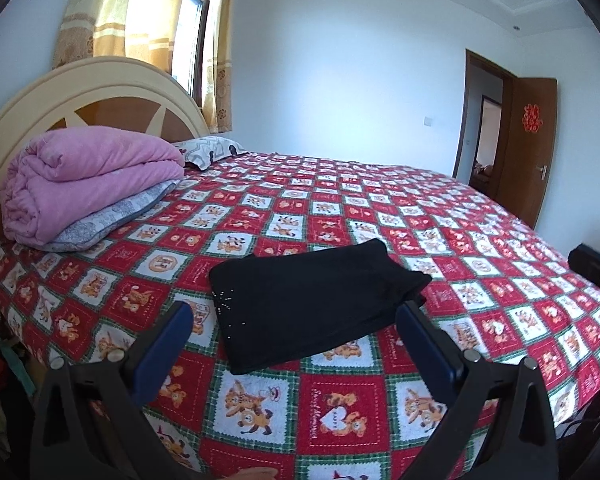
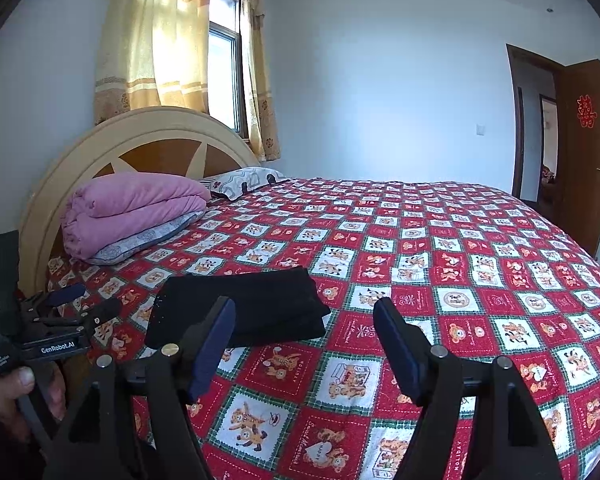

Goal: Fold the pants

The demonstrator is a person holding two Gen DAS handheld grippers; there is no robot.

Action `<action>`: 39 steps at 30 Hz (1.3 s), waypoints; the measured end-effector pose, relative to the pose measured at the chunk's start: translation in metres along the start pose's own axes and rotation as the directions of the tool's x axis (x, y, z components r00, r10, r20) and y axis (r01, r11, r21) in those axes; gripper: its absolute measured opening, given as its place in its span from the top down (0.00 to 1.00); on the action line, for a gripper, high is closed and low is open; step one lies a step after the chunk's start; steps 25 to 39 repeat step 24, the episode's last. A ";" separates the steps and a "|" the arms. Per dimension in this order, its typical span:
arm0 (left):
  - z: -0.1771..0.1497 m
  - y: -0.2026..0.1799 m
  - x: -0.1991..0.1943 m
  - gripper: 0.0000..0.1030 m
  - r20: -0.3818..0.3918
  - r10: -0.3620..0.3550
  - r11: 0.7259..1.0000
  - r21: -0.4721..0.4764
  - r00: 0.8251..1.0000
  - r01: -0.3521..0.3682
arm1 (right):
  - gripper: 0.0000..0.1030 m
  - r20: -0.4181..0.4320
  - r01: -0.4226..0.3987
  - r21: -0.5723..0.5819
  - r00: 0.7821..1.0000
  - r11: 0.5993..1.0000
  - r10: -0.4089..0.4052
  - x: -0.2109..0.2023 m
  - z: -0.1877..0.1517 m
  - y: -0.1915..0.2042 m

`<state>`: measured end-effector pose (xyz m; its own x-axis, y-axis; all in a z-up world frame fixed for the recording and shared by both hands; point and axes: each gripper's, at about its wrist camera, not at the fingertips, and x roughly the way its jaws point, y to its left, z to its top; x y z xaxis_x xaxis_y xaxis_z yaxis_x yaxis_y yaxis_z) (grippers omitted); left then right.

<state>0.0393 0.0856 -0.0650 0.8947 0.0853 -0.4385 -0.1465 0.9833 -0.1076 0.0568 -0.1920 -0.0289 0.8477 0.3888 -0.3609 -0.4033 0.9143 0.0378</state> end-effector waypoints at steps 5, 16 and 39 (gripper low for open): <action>0.003 0.002 -0.002 0.00 0.012 0.000 1.000 -0.011 1.000 0.000 | 0.29 0.002 0.007 -0.013 1.000 1.000 -0.007 0.000 0.000 0.003; 0.001 0.002 -0.001 0.00 0.025 0.025 1.000 0.005 0.999 -0.025 | 0.29 -0.005 0.004 -0.017 1.000 1.000 -0.004 0.002 -0.002 0.006; 0.000 0.000 -0.001 0.00 0.035 0.007 1.000 0.012 0.999 -0.008 | 0.29 -0.022 -0.005 -0.014 1.000 1.000 0.005 0.006 -0.005 0.006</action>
